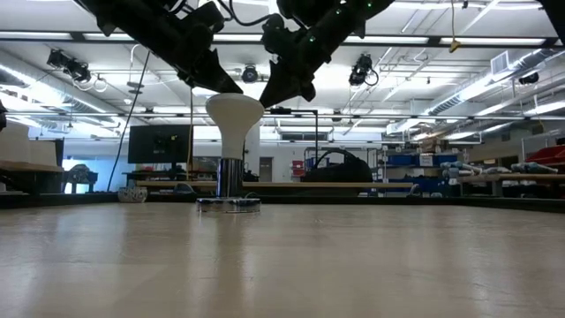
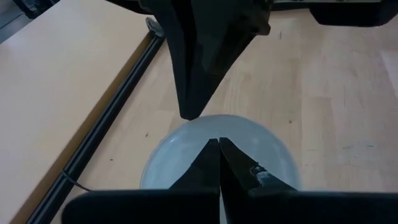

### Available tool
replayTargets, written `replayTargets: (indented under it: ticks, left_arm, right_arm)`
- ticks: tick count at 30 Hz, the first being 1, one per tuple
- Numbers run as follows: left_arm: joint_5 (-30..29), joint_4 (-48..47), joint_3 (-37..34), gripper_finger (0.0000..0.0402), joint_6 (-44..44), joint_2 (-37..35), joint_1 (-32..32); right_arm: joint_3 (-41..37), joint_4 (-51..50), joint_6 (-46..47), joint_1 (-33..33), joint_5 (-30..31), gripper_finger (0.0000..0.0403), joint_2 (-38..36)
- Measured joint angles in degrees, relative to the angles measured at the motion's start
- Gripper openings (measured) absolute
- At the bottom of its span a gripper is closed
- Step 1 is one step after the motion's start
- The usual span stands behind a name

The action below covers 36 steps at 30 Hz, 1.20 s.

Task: Screw lightbulb
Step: Insert the white light bulb into the silver lamp

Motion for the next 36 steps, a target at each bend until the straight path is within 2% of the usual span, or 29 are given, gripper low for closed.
replayTargets:
  ticks: [13,21,28,36]
  left_arm:
    - [-1.2,-0.4,0.0,0.0,0.2,-0.1,0.1]
    - [-1.1,-0.4,0.0,0.0,0.2,-0.1,0.0]
    - [-0.8,-0.3,0.0,0.0,0.2,-0.1,0.0]
    - [-0.6,-0.2,0.0,0.0,0.1,-0.1,0.0]
  right_arm:
    - [0.1,-4.9,1.4,3.1,-7.3,0.0009,-0.6]
    - [0.2,-1.5,1.0,2.0,4.3,0.0009,-1.8]
    - [0.3,-0.6,0.9,0.4,4.5,0.0009,-1.8]
    - [0.4,0.1,0.5,0.2,1.9,0.0009,0.1]
